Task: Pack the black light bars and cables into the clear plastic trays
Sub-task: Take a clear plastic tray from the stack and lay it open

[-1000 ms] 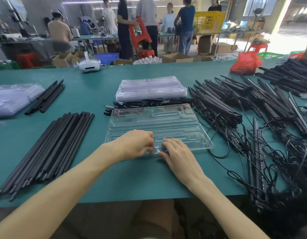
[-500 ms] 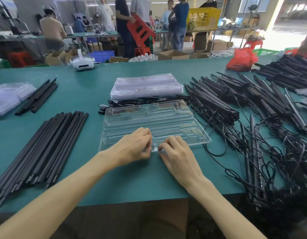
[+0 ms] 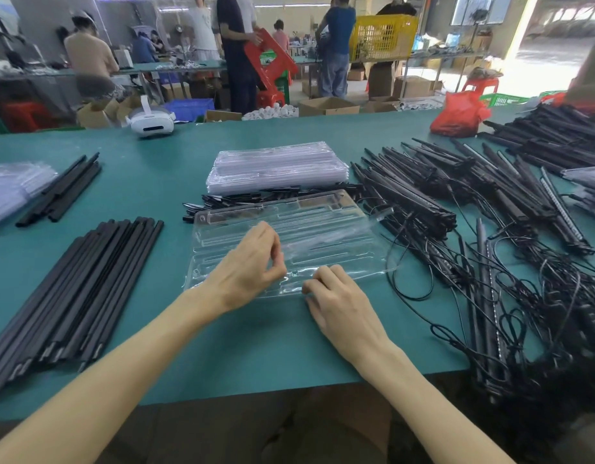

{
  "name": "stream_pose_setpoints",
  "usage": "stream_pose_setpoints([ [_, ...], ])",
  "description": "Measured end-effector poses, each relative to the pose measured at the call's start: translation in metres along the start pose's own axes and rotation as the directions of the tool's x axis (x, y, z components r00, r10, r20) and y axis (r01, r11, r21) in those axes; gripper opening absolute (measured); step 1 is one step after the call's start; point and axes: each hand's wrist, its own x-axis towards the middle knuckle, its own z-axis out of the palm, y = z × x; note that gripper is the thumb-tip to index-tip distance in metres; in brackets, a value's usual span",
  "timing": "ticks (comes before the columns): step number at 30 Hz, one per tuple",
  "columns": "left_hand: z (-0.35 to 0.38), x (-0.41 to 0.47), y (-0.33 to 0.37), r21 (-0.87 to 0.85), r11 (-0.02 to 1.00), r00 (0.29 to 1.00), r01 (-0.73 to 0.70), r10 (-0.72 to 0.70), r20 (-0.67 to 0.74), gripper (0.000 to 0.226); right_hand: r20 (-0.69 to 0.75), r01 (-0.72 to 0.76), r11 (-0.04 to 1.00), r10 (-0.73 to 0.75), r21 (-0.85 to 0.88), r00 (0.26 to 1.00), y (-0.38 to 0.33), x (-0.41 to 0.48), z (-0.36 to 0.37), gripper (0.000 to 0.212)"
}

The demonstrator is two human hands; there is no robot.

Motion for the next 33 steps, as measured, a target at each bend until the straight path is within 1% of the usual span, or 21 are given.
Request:
stream_pose_setpoints([
  [4, 0.000, -0.010, 0.008, 0.075, 0.997, 0.996, -0.035, 0.041, -0.074, 0.008, -0.024, -0.034, 0.997, 0.036, 0.070, 0.999, -0.001, 0.001, 0.000, 0.011],
  [6, -0.005, -0.009, 0.008, 0.084, 0.996, 0.986, -0.009, 0.023, -0.168, 0.009, -0.027, -0.062, 0.995, 0.065, 0.081, 0.998, -0.002, 0.002, 0.000, 0.017],
  [8, -0.016, -0.001, 0.008, 0.123, 0.992, 0.972, -0.030, 0.058, -0.229, 0.008, -0.008, -0.086, 0.993, 0.087, 0.083, 0.996, -0.002, 0.004, -0.001, 0.023],
  [10, -0.025, 0.004, 0.008, 0.193, 0.978, 0.972, -0.082, 0.121, -0.204, 0.009, 0.029, -0.109, 0.988, 0.106, 0.110, 0.994, -0.001, 0.004, -0.001, 0.031],
  [12, -0.025, 0.003, 0.010, 0.218, 0.965, 0.976, -0.143, 0.175, -0.132, 0.009, 0.071, -0.183, 0.962, 0.172, 0.200, 0.982, 0.003, 0.004, -0.002, 0.043],
  [13, -0.021, 0.000, 0.013, 0.219, 0.962, 0.977, -0.161, 0.187, -0.104, 0.010, 0.091, -0.241, 0.930, 0.224, 0.278, 0.970, 0.006, 0.005, -0.003, 0.049],
  [15, -0.010, -0.008, 0.015, 0.207, 0.964, 0.980, -0.169, 0.186, -0.069, 0.010, 0.113, -0.335, 0.833, 0.318, 0.440, 0.941, 0.010, 0.006, -0.004, 0.060],
  [16, -0.004, -0.013, 0.014, 0.205, 0.965, 0.982, -0.165, 0.179, -0.053, 0.011, 0.116, -0.353, 0.802, 0.341, 0.481, 0.933, 0.012, 0.006, -0.004, 0.064],
  [17, 0.002, -0.017, 0.013, 0.213, 0.964, 0.984, -0.163, 0.173, -0.031, 0.012, 0.116, -0.358, 0.794, 0.347, 0.491, 0.930, 0.012, 0.007, -0.005, 0.066],
  [19, 0.009, -0.022, 0.008, 0.268, 0.951, 0.988, -0.151, 0.153, 0.012, 0.020, 0.132, -0.359, 0.809, 0.338, 0.465, 0.932, 0.012, 0.006, -0.004, 0.060],
  [20, 0.011, -0.022, 0.004, 0.296, 0.947, 0.991, -0.129, 0.131, 0.012, 0.027, 0.145, -0.363, 0.813, 0.335, 0.455, 0.931, 0.012, 0.006, -0.003, 0.059],
  [22, 0.011, -0.018, -0.003, 0.307, 0.950, 0.998, -0.052, 0.060, -0.017, 0.047, 0.155, -0.355, 0.834, 0.320, 0.422, 0.935, 0.012, 0.007, -0.003, 0.057],
  [23, 0.010, -0.014, -0.005, 0.296, 0.955, 1.000, -0.013, 0.017, -0.011, 0.053, 0.151, -0.336, 0.860, 0.300, 0.385, 0.942, 0.012, 0.007, -0.002, 0.053],
  [26, 0.009, -0.007, -0.007, 0.271, 0.957, 0.989, 0.108, -0.131, 0.070, 0.045, 0.128, -0.252, 0.930, 0.225, 0.269, 0.966, 0.010, 0.006, -0.001, 0.046],
  [28, 0.006, -0.005, -0.008, 0.239, 0.955, 0.984, 0.176, -0.180, -0.006, 0.049, 0.133, -0.230, 0.944, 0.203, 0.236, 0.970, 0.009, 0.006, -0.001, 0.043],
  [31, -0.004, 0.002, -0.013, 0.144, 0.961, 0.963, 0.237, -0.213, -0.162, 0.041, 0.144, -0.190, 0.962, 0.164, 0.196, 0.976, 0.008, 0.004, -0.001, 0.037],
  [33, -0.007, 0.009, -0.015, 0.107, 0.958, 0.950, 0.265, -0.241, -0.198, 0.037, 0.148, -0.163, 0.969, 0.137, 0.183, 0.979, 0.006, 0.004, -0.001, 0.033],
])
